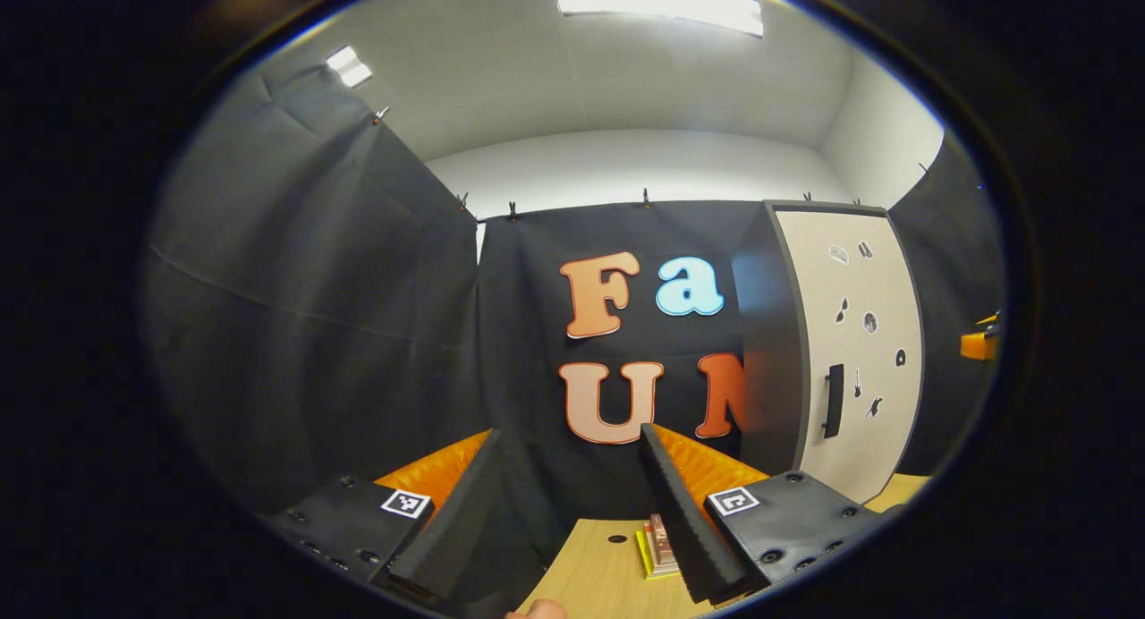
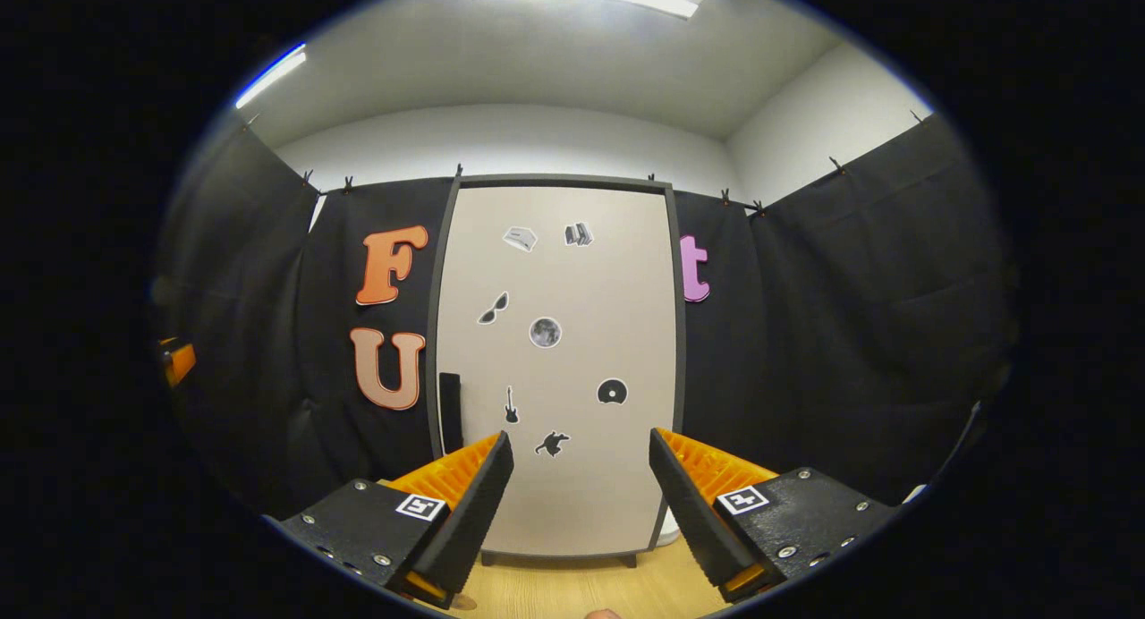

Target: Open the cabinet door with the right hand, grasp the bottle in the cabinet with the left hand and place it on the coaster, then close the cabinet door with the right hand.

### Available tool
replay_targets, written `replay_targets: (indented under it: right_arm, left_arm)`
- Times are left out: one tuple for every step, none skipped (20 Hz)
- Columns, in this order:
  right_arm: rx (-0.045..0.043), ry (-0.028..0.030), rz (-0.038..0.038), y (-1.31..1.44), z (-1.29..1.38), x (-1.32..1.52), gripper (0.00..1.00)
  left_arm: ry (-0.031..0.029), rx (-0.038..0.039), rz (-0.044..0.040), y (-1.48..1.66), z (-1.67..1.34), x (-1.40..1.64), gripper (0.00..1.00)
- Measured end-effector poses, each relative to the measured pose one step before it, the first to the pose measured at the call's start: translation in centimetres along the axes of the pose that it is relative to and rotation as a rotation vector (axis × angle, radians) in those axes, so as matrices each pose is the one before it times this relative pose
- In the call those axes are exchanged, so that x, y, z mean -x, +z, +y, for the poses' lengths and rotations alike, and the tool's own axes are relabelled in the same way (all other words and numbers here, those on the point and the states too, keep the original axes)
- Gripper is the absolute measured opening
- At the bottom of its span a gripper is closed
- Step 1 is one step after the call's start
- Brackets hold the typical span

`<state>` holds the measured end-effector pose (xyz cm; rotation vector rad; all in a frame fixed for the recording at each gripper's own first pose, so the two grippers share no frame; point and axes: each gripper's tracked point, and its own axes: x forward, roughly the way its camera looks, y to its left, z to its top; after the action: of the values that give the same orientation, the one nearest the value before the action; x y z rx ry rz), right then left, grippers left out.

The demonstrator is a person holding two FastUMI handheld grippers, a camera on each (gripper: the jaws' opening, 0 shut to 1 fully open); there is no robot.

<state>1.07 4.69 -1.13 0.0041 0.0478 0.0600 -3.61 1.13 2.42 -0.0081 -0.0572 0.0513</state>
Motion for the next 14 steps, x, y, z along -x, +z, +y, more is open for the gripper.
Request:
replay_targets:
  right_arm:
    - [-0.00835,0.00935,0.00091,-0.223,0.515,-0.407,0.94]
    - [-0.00379,0.01045,-0.00734,0.130,0.544,-0.592,0.94]
    - [0.00327,-0.00046,-0.00388,-0.124,0.335,-0.759,0.94]
    - [0.00726,-0.00454,-0.00100,-0.253,0.216,-0.735,0.94]
    - [0.00438,0.00187,-0.00219,-0.246,0.553,-0.723,0.95]
    - [0.00180,0.01032,0.00432,-0.260,0.806,-0.646,0.95]
    - [-0.00215,0.00804,0.01168,-0.466,0.653,-0.642,0.94]
    - [-0.00432,0.00879,0.00953,-0.267,0.664,-0.661,0.94]
    - [-0.00178,0.00702,0.00342,-0.182,0.700,-0.671,0.94]
    - [0.00166,0.00597,0.00070,0.023,0.615,-0.594,0.95]
    - [0.00449,0.00687,0.00125,-0.223,0.674,-0.600,0.94]
    - [0.00429,0.00318,0.00374,-0.203,0.595,-0.656,0.94]
    - [-0.00043,0.00908,0.00438,-0.264,0.714,-0.757,0.94]
    - [-0.00420,0.01575,0.00473,-0.222,0.844,-0.871,0.94]
  left_arm:
    - [-0.01680,0.00671,-0.00210,-0.016,-0.555,0.003,0.97]
    - [-0.01692,0.00109,-0.00736,-0.036,-0.357,-0.058,0.97]
    - [-0.00202,0.00203,-0.00445,0.154,-0.052,0.040,0.97]
    - [0.00597,-0.00185,0.00034,-0.236,0.167,0.039,0.96]
    - [0.01125,-0.00441,0.00798,-0.462,0.160,-0.020,0.96]
    - [0.00420,0.00604,0.01818,-0.526,-0.066,-0.020,0.96]
    - [-0.00506,-0.00092,0.01044,-0.309,-0.297,0.051,0.96]
    - [-0.00716,-0.00653,0.00182,0.001,0.022,-0.177,0.97]
    - [0.00107,0.00107,-0.00051,-0.128,0.227,0.014,0.97]
    - [0.00921,-0.00356,0.00037,-0.114,0.415,-0.035,0.96]
    - [0.01255,-0.00321,0.00406,-0.180,0.440,-0.006,0.97]
    - [0.00642,0.00234,0.00393,-0.184,0.174,-0.044,1.00]
    - [0.00352,0.00271,0.00393,-0.033,-0.020,0.080,1.00]
    - [-0.00080,-0.00328,0.00108,-0.059,0.218,0.109,0.97]
